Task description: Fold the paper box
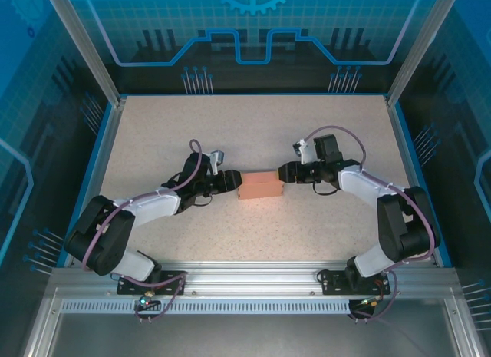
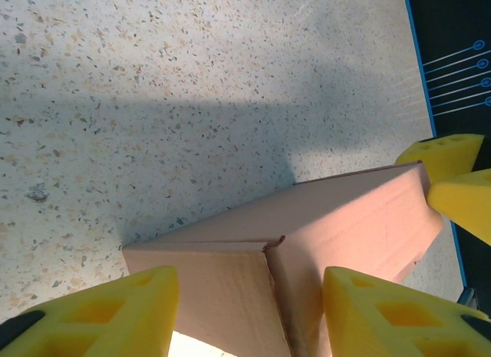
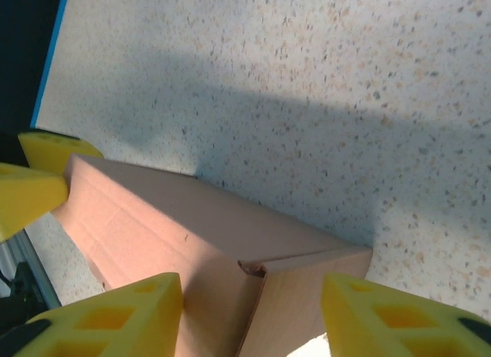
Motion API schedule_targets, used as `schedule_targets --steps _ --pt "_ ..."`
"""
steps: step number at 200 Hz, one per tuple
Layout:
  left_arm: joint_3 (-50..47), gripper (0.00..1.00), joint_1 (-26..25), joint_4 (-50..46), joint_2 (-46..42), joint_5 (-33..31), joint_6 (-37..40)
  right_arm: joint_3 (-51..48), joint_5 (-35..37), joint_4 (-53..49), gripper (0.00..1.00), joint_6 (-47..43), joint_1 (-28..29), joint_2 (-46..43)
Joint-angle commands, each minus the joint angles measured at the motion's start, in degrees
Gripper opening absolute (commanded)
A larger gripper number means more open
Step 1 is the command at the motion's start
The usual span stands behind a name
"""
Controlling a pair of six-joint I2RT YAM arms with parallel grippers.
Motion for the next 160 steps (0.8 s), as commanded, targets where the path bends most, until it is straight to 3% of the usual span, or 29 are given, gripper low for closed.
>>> schedule_targets --steps 1,31,88,160 --pt "1.0 0.55 -0.8 -6.5 0.2 -2.3 1.3 3.4 0.4 -4.6 0.55 -0.1 -0.1 -1.9" --pt "1.5 0.54 -1.1 -6.5 0.4 -2.3 1.0 2.6 0.3 -5.5 0.57 -0.2 0.0 -2.4" --pt "1.9 0.43 -2.4 -5.7 1.9 -0.7 -1.2 -1.2 -1.4 -1.8 0.51 2.3 1.4 -1.6" --pt "9.2 0.4 -1.0 4.0 7.0 -0.3 -5.9 4.6 -1.8 7.5 0.47 5.7 1.6 -0.3"
